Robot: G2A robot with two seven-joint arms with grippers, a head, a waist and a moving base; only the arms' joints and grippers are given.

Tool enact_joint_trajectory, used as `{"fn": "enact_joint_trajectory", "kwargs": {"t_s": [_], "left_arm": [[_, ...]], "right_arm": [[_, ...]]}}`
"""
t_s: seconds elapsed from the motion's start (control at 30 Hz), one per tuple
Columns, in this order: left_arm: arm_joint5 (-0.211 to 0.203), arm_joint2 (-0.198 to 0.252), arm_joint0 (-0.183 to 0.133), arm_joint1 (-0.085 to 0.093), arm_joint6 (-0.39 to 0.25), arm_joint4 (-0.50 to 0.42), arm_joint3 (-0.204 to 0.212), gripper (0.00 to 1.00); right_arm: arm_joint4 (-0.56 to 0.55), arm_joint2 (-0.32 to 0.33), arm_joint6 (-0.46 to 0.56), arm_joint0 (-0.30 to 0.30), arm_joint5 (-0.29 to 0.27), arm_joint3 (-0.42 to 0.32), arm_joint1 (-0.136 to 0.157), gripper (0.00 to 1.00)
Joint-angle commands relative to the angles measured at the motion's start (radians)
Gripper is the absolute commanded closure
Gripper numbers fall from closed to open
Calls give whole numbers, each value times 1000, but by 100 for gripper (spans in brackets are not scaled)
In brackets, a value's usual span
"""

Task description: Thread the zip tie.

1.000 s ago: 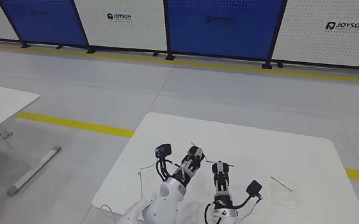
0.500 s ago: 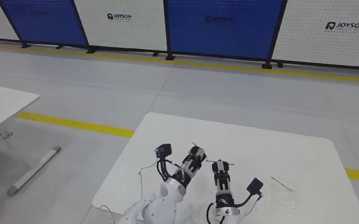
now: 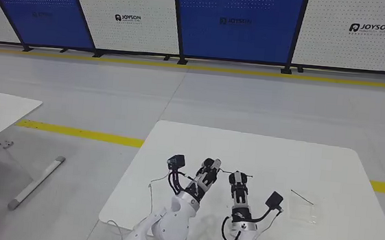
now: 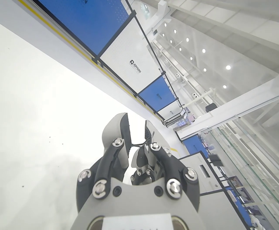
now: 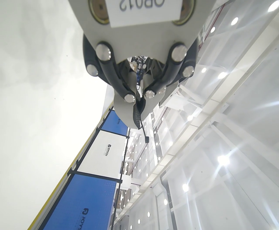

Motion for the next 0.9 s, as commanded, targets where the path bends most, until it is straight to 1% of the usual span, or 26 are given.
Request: {"fn": "enact_joint_trajectory", "kwargs": {"t_s": [0.0,0.07,0.2,0.4,0.5,0.7,0.73,0.8,0.87], "left_arm": [[2,0,0,0,-2,1,0,81],[4,0,0,0,-4,3,-1,76],[7,1,2,0,-11,10,-2,75],[14,12,6,1,-25,38,-2,76],[18,15,4,1,-31,45,1,79],[18,19,4,1,-39,51,3,81],[18,20,4,1,-42,48,3,80],[17,21,4,1,-44,48,3,82],[15,22,5,1,-48,50,2,80]], "right_arm": [[-2,-3,-6,1,2,0,-1,100],[-4,-6,-12,2,4,1,-1,100],[-8,-9,-22,4,9,0,-2,100],[-7,-12,-29,4,11,-3,-2,100],[-4,-13,-31,4,10,-3,-2,100],[0,-11,-33,4,10,-2,-1,100],[1,-11,-33,4,10,0,-1,100],[3,-10,-33,6,10,2,-1,100],[4,-10,-34,7,11,3,-1,100]]}}
